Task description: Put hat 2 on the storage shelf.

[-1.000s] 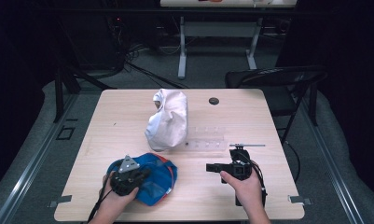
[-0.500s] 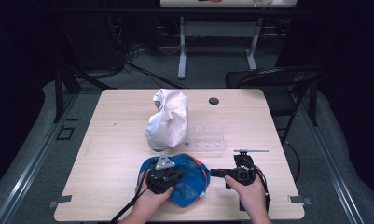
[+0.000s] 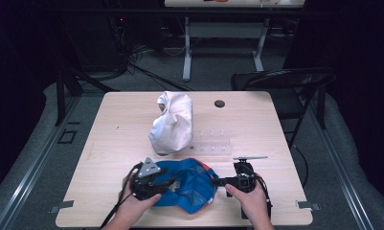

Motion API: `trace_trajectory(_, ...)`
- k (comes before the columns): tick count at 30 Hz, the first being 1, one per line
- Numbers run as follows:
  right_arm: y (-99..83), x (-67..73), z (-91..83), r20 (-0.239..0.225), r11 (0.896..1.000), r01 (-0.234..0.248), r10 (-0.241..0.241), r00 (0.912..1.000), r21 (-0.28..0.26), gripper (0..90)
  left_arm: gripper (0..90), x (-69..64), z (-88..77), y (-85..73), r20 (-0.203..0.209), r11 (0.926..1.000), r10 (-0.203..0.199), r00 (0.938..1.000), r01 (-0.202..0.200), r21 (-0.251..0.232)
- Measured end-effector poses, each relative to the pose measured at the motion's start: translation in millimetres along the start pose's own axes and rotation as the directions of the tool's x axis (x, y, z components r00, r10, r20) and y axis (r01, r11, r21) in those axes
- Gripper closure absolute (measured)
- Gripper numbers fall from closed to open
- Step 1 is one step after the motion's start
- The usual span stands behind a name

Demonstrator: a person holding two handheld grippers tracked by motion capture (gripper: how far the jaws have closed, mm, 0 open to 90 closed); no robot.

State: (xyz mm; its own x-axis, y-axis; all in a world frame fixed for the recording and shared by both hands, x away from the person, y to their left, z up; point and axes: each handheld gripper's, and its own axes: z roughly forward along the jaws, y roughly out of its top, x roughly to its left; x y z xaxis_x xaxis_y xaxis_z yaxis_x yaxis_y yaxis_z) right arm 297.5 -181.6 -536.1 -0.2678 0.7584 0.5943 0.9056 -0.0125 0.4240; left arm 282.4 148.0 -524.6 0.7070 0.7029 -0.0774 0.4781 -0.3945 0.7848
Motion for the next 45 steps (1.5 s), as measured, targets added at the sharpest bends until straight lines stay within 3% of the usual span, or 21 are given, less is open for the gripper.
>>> trace_trajectory(3, -0.6, -2.0, 2.7, 0.000, 0.999, -0.008, 0.008, 1.0000, 0.044, 54.5, 51.9, 18.7, -16.9, -14.3, -0.060, 0.9999, 0.015, 0.9981, -0.014, 0.009)
trace_trajectory(5, -1.2, -3.2, 4.9, -0.005, 0.999, -0.031, 0.031, 0.9995, 0.042, 54.5, 51.9, 28.9, -23.5, -23.2, -0.084, 1.0000, 0.004, 0.9965, -0.003, 0.008)
trace_trajectory(8, -0.8, -7.8, 6.2, 0.009, 0.996, -0.032, 0.031, 0.9995, 0.080, 54.1, 51.4, 44.8, -30.5, -36.6, -0.102, 0.9988, -0.050, 0.9936, 0.049, -0.004)
trace_trajectory(9, -2.3, -9.0, 10.6, -0.036, 0.996, -0.058, 0.060, 0.9975, 0.060, 54.1, 51.4, 48.2, -31.6, -39.2, -0.104, 0.9980, -0.063, 0.9926, 0.062, -0.011)
trace_trajectory(13, -2.8, -11.0, 14.9, -0.043, 0.994, -0.069, 0.073, 0.9964, 0.088, 53.6, 51.4, 55.3, -33.7, -41.9, -0.106, 0.9967, -0.081, 0.9910, 0.080, -0.019)
trace_trajectory(19, -5.3, -12.5, 25.3, -0.071, 0.990, -0.079, 0.087, 0.9936, 0.116, 52.9, 51.4, 56.5, -29.6, -45.7, -0.105, 0.9968, -0.080, 0.9912, 0.080, -0.006)
trace_trajectory(20, -6.3, -13.3, 27.9, -0.109, 0.989, -0.092, 0.105, 0.9885, 0.113, 52.9, 51.4, 56.3, -29.2, -46.0, -0.101, 0.9967, -0.080, 0.9917, 0.081, 0.003)
trace_trajectory(21, -4.8, -13.8, 25.7, -0.070, 0.986, -0.074, 0.085, 0.9939, 0.148, 52.9, 51.5, 55.3, -27.5, -46.9, -0.105, 0.9964, -0.085, 0.9909, 0.085, -0.005)
trace_trajectory(23, -5.7, -14.8, 28.1, -0.127, 0.986, -0.089, 0.108, 0.9860, 0.142, 53.0, 51.4, 54.2, -26.7, -47.1, -0.099, 0.9970, -0.075, 0.9922, 0.077, 0.008)
trace_trajectory(30, -3.8, -10.9, 20.7, -0.192, 0.988, -0.101, 0.123, 0.9737, 0.120, 53.7, 51.4, 52.3, -23.5, -48.4, -0.097, 0.9977, -0.063, 0.9932, 0.065, 0.016)
trace_trajectory(33, -2.8, -7.6, 17.1, -0.233, 0.988, -0.112, 0.135, 0.9629, 0.110, 55.2, 51.5, 52.2, -23.3, -48.6, -0.097, 0.9977, -0.062, 0.9933, 0.065, 0.020)
trace_trajectory(35, -1.5, -5.9, 14.6, -0.238, 0.986, -0.116, 0.141, 0.9609, 0.116, 57.1, 51.4, 51.9, -22.9, -48.7, -0.100, 0.9978, -0.062, 0.9931, 0.064, 0.019)
trace_trajectory(36, -0.2, -5.5, 11.9, -0.204, 0.987, -0.096, 0.120, 0.9716, 0.128, 59.2, 51.4, 52.0, -23.0, -48.6, -0.100, 0.9978, -0.057, 0.9933, 0.060, 0.026)
trace_trajectory(37, -0.6, -4.7, 13.0, -0.231, 0.986, -0.114, 0.140, 0.9628, 0.119, 61.5, 51.4, 51.8, -22.5, -48.8, -0.101, 0.9980, -0.055, 0.9933, 0.058, 0.026)
trace_trajectory(45, 0.4, -5.4, 9.0, -0.202, 0.983, -0.134, 0.157, 0.9667, 0.123, 76.0, 51.5, 50.8, -21.5, -49.1, -0.107, 0.9983, -0.047, 0.9932, 0.050, 0.029)
